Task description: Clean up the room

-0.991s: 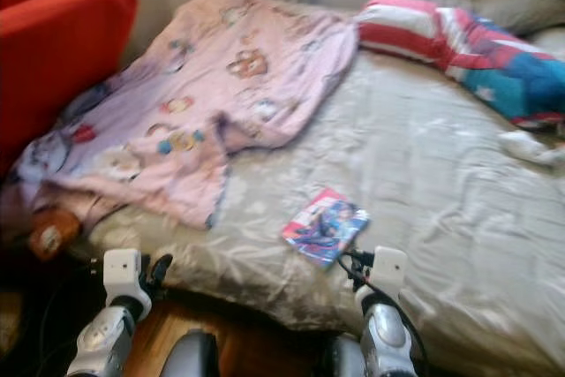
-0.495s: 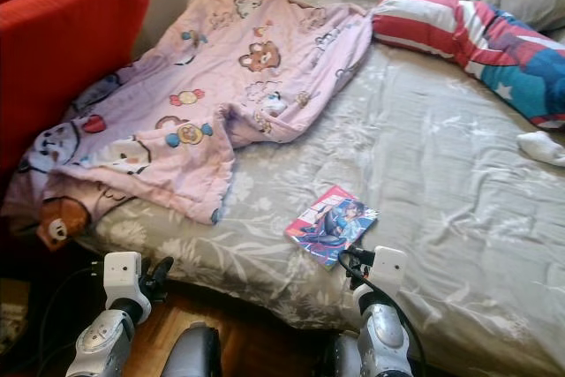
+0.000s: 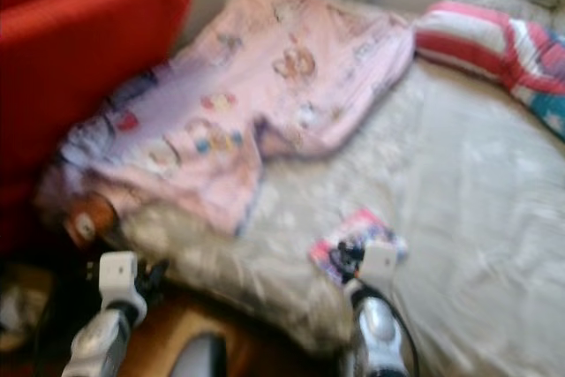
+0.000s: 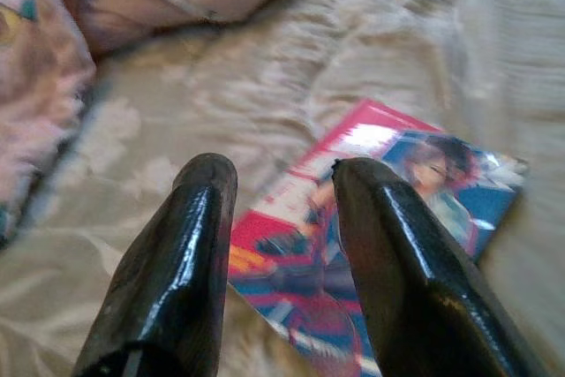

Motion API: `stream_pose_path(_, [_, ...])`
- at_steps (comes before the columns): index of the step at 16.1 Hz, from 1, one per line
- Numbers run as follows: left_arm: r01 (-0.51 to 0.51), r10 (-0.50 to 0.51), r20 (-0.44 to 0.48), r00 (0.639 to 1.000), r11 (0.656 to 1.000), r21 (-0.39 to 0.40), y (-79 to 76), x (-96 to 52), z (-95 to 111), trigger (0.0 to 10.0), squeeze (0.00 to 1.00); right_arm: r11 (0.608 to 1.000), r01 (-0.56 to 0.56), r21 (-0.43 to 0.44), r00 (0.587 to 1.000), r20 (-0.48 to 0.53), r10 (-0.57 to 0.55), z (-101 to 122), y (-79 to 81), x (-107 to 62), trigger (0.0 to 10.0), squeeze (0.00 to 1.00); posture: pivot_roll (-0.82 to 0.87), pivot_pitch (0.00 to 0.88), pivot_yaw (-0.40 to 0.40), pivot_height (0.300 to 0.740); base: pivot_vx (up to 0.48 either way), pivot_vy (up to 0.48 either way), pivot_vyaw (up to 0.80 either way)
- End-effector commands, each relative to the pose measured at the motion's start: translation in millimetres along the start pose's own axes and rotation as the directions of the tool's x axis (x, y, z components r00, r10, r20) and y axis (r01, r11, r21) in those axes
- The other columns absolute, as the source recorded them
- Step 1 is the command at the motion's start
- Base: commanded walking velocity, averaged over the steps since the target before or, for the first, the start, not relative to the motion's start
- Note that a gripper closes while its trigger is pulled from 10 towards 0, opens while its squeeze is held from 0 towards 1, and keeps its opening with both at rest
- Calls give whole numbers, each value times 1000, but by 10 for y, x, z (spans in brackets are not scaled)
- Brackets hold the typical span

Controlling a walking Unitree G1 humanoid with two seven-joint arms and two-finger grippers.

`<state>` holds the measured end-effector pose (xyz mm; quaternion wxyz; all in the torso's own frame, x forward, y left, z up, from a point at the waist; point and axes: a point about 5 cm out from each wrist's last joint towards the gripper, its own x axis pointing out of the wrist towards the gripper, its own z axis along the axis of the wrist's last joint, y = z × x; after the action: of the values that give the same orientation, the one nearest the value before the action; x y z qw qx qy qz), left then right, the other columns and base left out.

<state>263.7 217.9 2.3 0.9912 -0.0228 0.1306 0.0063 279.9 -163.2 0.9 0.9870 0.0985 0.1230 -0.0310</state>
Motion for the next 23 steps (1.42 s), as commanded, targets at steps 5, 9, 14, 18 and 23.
stream_pose_path(5, [45,-45,-15,999,999,-1,-89,14,-21,10000,0,998,67,8,997,-49,-66,-124,-165,-95,10000,0,76,126,27,629,61,0,0])
stream_pose_path(9, [77,-77,12,997,997,0,-148,44,44,10000,0,997,71,39,994,-81,-67,-105,-144,-42,10000,0,85,157,28,629,0,0,0])
stream_pose_path(14, [94,-93,50,994,996,-5,-203,81,131,10000,0,997,59,44,996,-74,-56,33,-88,82,10000,1000,97,216,15,629,0,0,0])
stream_pose_path(18, [93,-91,91,992,996,-15,-233,125,245,10000,0,998,66,13,994,-82,-65,97,-119,132,10000,0,117,261,3,629,0,0,0])
stream_pose_path(23, [70,-69,163,984,998,2,-181,36,355,10000,0,998,66,23,993,-104,-63,97,-148,142,10000,1000,168,343,-15,629,0,0,0])
